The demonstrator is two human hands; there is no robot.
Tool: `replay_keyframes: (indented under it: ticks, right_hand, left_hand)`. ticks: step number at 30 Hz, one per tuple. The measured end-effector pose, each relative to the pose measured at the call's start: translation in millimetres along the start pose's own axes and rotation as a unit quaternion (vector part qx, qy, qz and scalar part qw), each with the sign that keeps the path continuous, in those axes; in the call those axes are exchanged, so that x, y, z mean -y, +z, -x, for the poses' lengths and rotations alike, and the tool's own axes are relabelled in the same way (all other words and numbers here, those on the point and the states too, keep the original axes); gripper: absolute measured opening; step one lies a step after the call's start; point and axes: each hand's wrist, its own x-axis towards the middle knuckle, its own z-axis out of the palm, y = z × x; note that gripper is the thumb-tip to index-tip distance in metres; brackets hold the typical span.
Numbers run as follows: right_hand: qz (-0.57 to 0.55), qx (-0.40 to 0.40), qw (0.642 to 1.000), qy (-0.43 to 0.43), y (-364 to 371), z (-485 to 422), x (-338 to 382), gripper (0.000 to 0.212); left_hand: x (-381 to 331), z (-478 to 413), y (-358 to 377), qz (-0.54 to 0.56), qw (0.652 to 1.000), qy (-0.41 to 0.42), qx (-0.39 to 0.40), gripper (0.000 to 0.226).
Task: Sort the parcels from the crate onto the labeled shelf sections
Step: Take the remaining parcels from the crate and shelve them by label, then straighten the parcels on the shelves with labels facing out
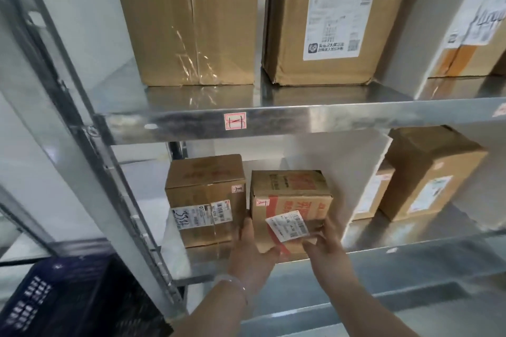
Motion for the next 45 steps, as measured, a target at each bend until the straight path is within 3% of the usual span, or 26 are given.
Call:
replay_keyframes:
  ticks: [7,14,20,24,26,29,31,33,36,41,45]
  right_hand:
    - [-0.046,-0.023,0.999,0.0,13,-35,-23,0.075]
    - [-0.01,-0.014,0.999,0.038,11,-53,-1,0.088]
    - [-0.006,0.007,0.998,0.056,10,-56,-2,0.096]
    - [-0.037,0.03,0.997,0.059,7,-43,-6,0.076]
    - [-0.033,0.039,0.998,0.035,4,-31,-5,0.073]
    - [-0.017,0.08,0.997,-0.006,-4,-14,11,0.04]
    - [-0.019,0.139,0.989,-0.034,-10,-8,27,0.029]
    - [-0.02,0.172,0.981,-0.09,-18,-1,42,0.028]
    - [-0.028,0.144,0.97,-0.196,-34,15,62,0.023]
    - [-0.061,0.098,0.91,-0.398,-72,48,126,0.038]
    - [-0.108,0.087,0.872,-0.469,-100,58,197,0.044]
  left_hand:
    - [2,-12,15,0.105,0.993,-0.033,-0.038,0.088]
    - [2,-27,27,0.128,0.99,-0.031,-0.048,0.079]
    - [2,-32,30,0.109,0.992,-0.034,-0.061,0.094]
    - [2,-27,30,0.072,0.994,-0.023,-0.075,0.095]
    - [-4,-19,26,0.063,0.994,-0.012,-0.083,0.079]
    - [-22,-2,16,0.057,0.995,0.017,-0.086,0.062]
    - [-39,12,10,0.071,0.993,0.029,-0.091,0.052]
    - [-57,30,3,0.062,0.99,0.052,-0.113,0.038]
    - [-84,62,-9,0.051,0.982,0.104,-0.149,0.03]
    - [-142,124,-33,0.047,0.957,0.22,-0.185,0.032]
    - [-201,154,-62,0.047,0.923,0.314,-0.218,0.035]
